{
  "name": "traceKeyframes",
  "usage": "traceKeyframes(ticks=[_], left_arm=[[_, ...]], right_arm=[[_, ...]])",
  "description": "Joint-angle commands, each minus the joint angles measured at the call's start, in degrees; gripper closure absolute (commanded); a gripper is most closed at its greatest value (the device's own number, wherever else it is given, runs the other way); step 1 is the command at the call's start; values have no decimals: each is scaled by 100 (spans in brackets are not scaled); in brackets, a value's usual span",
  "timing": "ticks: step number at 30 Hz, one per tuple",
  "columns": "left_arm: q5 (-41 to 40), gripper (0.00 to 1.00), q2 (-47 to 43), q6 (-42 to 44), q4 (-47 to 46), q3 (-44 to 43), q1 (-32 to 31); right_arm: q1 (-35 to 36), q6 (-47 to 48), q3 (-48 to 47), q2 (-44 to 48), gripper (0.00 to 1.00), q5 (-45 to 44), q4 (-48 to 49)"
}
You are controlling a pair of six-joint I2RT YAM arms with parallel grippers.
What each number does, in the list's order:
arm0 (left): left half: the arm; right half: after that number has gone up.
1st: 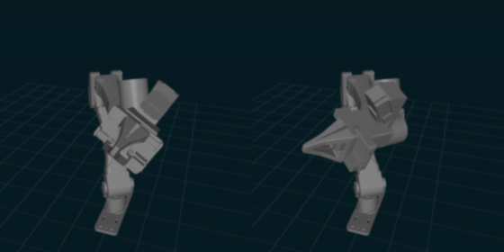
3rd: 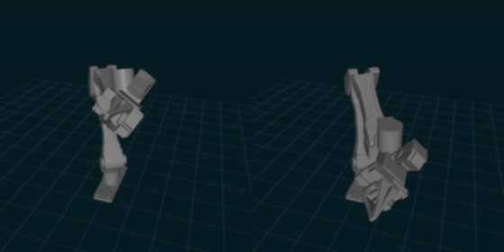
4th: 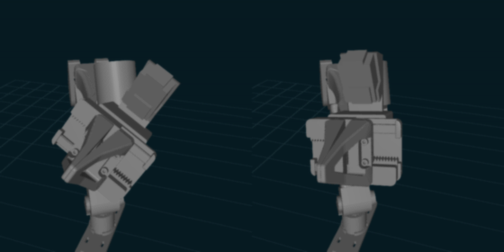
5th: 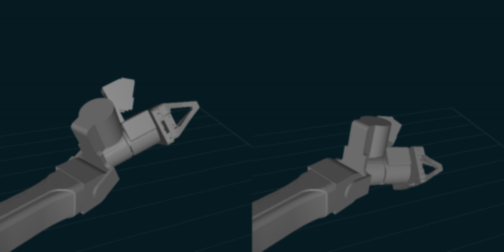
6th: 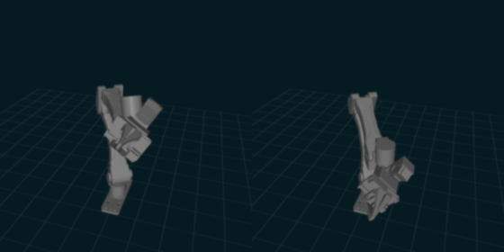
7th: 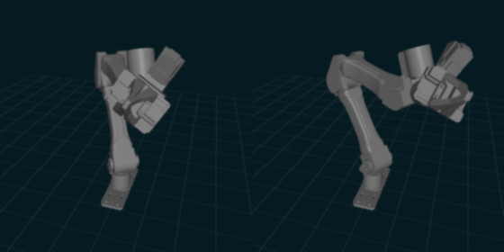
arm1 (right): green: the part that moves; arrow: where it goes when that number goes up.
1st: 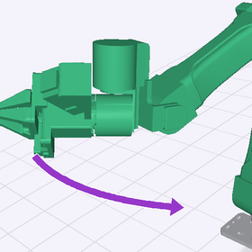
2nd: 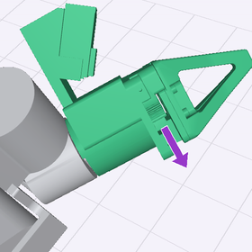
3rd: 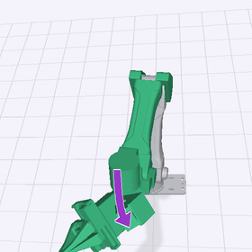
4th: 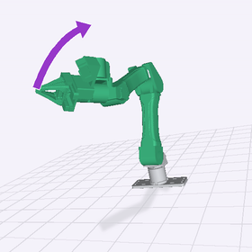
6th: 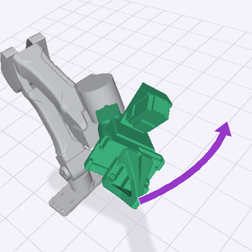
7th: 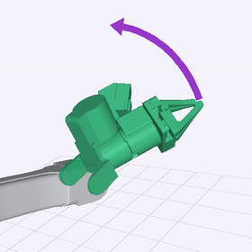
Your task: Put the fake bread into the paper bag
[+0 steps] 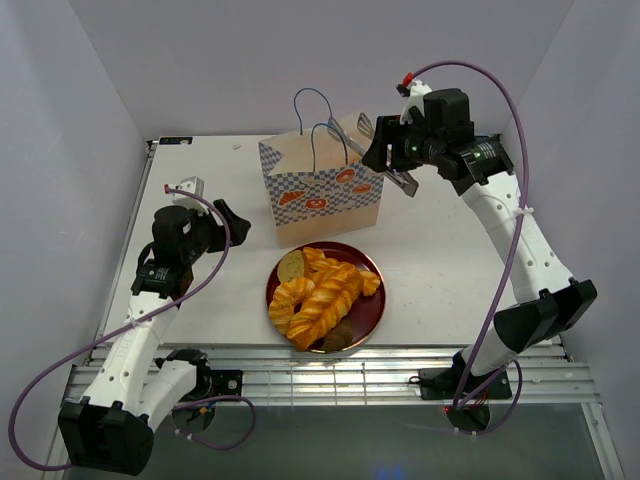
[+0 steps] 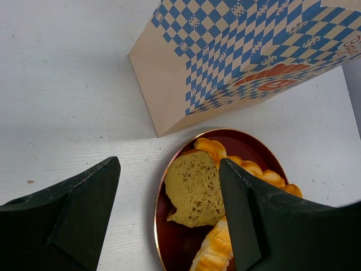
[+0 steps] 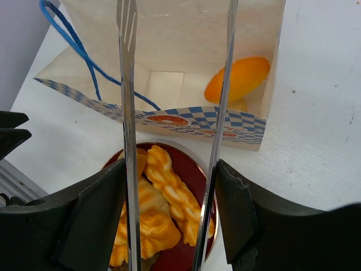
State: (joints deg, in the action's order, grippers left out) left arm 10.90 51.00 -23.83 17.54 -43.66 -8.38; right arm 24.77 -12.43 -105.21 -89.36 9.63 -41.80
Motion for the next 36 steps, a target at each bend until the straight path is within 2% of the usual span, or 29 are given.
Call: traceKeyframes(ticks=[1,11,16,26,36], left_arm=[[79,19,-11,37,-93,-46,-23],[35,19,-11,54,-93,-55,-23],[18,19,-11,63,-102,-46,-23],[35,19,15,63,-93,-37,-23],[0,19,50,72,-93,-37,-23]], right_arm=[[19,3,-271,235,33,74,243],[19,91,-483,796,34,-241,-293],[19,118,-203,1280,35,-418,-592],[19,83,1958,3203,35,-366,-812],[27,-225,4279,4681,37,786,-566]])
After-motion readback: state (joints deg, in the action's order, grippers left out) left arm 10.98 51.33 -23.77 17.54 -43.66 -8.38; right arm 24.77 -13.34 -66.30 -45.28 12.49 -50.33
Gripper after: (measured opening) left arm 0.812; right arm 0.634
